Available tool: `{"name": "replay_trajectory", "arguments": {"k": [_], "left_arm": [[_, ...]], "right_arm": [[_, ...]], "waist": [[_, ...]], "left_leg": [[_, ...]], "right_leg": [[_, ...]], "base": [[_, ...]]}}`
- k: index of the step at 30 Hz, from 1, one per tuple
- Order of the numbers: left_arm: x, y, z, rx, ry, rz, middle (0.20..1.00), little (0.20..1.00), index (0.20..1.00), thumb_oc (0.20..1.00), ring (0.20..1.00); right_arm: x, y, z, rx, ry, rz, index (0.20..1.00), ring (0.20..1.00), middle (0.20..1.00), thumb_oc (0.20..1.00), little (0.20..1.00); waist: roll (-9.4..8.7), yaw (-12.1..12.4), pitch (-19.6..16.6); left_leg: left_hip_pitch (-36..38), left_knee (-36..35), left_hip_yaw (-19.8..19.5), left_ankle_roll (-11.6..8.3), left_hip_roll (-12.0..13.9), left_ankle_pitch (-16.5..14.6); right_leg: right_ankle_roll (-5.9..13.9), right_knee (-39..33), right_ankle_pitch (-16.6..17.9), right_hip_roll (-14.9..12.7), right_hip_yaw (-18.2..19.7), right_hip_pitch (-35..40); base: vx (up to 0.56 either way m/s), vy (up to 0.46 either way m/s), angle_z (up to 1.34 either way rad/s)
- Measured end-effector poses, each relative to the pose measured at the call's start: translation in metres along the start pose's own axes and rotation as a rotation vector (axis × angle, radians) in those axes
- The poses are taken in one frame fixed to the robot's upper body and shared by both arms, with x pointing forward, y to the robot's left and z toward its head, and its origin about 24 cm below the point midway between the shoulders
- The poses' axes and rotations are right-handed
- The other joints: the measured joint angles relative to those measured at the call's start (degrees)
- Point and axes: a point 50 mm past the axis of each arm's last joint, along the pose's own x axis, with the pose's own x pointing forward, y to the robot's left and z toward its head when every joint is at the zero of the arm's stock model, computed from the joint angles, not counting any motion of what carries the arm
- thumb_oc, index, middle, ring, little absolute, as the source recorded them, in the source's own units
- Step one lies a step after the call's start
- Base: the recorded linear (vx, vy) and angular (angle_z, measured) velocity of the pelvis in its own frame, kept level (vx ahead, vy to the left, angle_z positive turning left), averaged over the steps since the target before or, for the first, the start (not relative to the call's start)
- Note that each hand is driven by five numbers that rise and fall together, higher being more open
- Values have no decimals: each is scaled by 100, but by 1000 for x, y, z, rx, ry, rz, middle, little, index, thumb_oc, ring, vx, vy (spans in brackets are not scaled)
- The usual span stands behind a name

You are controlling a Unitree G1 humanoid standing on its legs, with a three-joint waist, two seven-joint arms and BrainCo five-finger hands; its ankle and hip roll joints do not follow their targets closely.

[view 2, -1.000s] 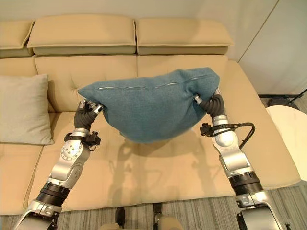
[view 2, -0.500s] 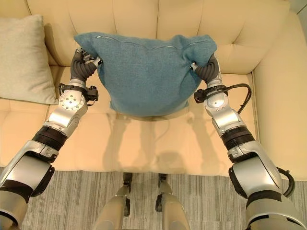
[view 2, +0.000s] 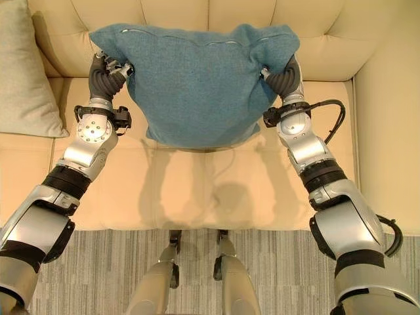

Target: Pick up all the scattered cushions and arrange them neatly on the sofa.

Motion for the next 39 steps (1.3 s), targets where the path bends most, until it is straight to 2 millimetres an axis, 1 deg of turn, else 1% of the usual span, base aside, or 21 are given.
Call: {"name": "replay_trajectory", "arguments": {"k": [3,4,5,8,10,11,13,15,17,19,21,23,24,26,27,32,34,35,36,37,39], "left_arm": [[14,3,10,32,-12,22,206,206,206,206,206],[23,3,19,61,-22,31,1000,1000,1000,1000,1000],[28,3,24,75,-27,36,1000,1000,1000,1000,1000],[39,1,36,133,-34,53,1000,1000,1000,1000,1000],[41,1,38,138,-31,61,1000,1000,1000,1000,1000],[44,1,39,180,-18,74,1000,1000,1000,1000,1000],[51,0,53,213,-41,82,1000,1000,1000,1000,1000],[59,3,69,215,-68,100,1000,1000,1000,1000,1000],[62,6,78,216,-87,112,1000,1000,1000,1000,1000],[63,15,77,232,-74,133,1000,1000,1000,1000,1000],[64,29,77,256,-69,158,1000,1000,1000,1000,1000],[64,34,78,270,-70,159,1000,1000,1000,1000,1000],[64,38,78,276,-70,161,1000,1000,1000,1000,1000],[64,57,84,305,-80,185,1000,1000,1000,1000,1000],[63,82,88,334,-81,242,1000,1000,1000,1000,1000],[57,124,99,396,-88,324,1000,1000,1000,1000,1000],[54,136,101,405,-90,333,1000,1000,1000,1000,1000],[50,141,100,411,-96,330,1000,1000,1000,1000,1000],[47,139,97,383,-110,317,1000,1000,1000,1000,1000],[39,131,87,359,-131,252,1000,1000,1000,1000,1000],[24,125,66,379,-119,168,1000,1000,1000,1000,1000]], "right_arm": [[13,-5,15,-42,-31,-18,200,200,200,200,200],[21,-10,21,-105,-32,-38,699,699,699,699,699],[24,-13,23,-147,-34,-48,1000,1000,1000,1000,1000],[33,-19,33,-243,-42,-74,1000,1000,1000,1000,1000],[33,-19,34,-261,-43,-78,1000,1000,1000,1000,1000],[35,-21,33,-301,-30,-81,1000,1000,1000,1000,1000],[40,-27,40,-322,-28,-104,1000,1000,1000,1000,1000],[46,-37,52,-343,-39,-134,1000,1000,1000,1000,1000],[49,-41,58,-348,-52,-145,1000,1000,1000,1000,1000],[49,-42,60,-355,-53,-146,1000,1000,1000,1000,1000],[50,-50,56,-358,-34,-159,1000,1000,1000,1000,1000],[50,-56,55,-359,-26,-165,1000,1000,1000,1000,1000],[50,-61,54,-359,-21,-173,1000,1000,1000,1000,1000],[49,-83,53,-342,-13,-210,1000,1000,1000,1000,1000],[46,-111,49,-344,10,-269,1000,1000,1000,1000,1000],[34,-165,40,-333,62,-391,1000,1000,1000,1000,1000],[31,-177,37,-341,78,-409,1000,1000,1000,1000,1000],[26,-184,31,-341,96,-422,1000,1000,1000,1000,1000],[23,-184,27,-319,95,-419,1000,1000,1000,1000,1000],[13,-183,11,-296,103,-390,1000,1000,1000,1000,1000],[0,-175,-16,-333,154,-306,1000,1000,1000,1000,1000]], "waist": [[-1,15,-3],[1,9,-4],[1,5,-4],[1,43,-5],[-1,69,-6],[0,80,-7],[-2,83,-12],[-3,89,-17],[-3,90,-17],[-3,85,-17],[-3,89,-17],[-3,102,-17],[-3,116,-17],[-5,127,-15],[-6,137,-15],[-7,125,-15],[-15,110,-10],[-18,106,-9],[-21,81,-7],[-23,90,-9],[-42,62,-31]], "left_leg": [[-179,-9,-38,-21,7,70],[-295,-8,-117,-42,10,100],[-351,-6,-130,-47,10,108],[-485,1,-139,-68,25,134],[-507,1,-130,-69,35,135],[-542,10,-131,-69,33,135],[-692,54,-135,-70,34,136],[-905,138,-133,-70,30,136],[-1026,199,-135,-70,32,136],[-1061,224,-129,-70,30,135],[-1063,224,-125,-70,32,135],[-1063,221,-126,-70,30,136],[-1063,214,-126,-70,30,136],[-1078,200,-121,-70,33,136],[-1061,207,-126,-71,32,136],[-992,221,-133,-43,9,158],[-914,217,-121,-37,-8,162],[-777,197,-120,-29,-21,168],[-660,178,-119,-29,-22,168],[-408,100,-117,-29,-30,168],[-77,7,-120,-29,-2,166]], "right_leg": [[-46,0,41,7,-32,-167],[-62,0,53,18,-104,-258],[-69,0,58,26,-142,-297],[-98,1,83,38,-148,-431],[-99,1,84,44,-147,-457],[-101,2,86,45,-147,-485],[-137,2,111,42,-149,-613],[-157,3,149,31,-149,-781],[-174,3,179,30,-149,-873],[-178,3,186,30,-147,-901],[-179,4,186,31,-144,-904],[-178,10,187,29,-144,-908],[-178,32,187,28,-144,-924],[-178,85,186,24,-136,-977],[-177,136,186,16,-139,-977],[-175,227,184,-18,-138,-934],[-175,227,185,-37,-135,-862],[-171,222,182,-41,-132,-730],[-154,221,170,-42,-131,-628],[-116,217,142,-35,-131,-407],[-19,212,64,-35,-127,-107]], "base": [[-15,-34,8],[-22,-28,15],[-19,-22,15],[-2,-2,2],[-7,-6,-2],[0,0,0],[-8,1,2],[0,0,0],[0,0,0],[-4,18,0],[-2,16,-1],[6,16,0],[0,0,0],[0,0,0],[0,0,0],[2,0,1],[20,7,-1],[46,18,-1],[53,7,-1],[77,-16,-1],[96,-33,2]]}}
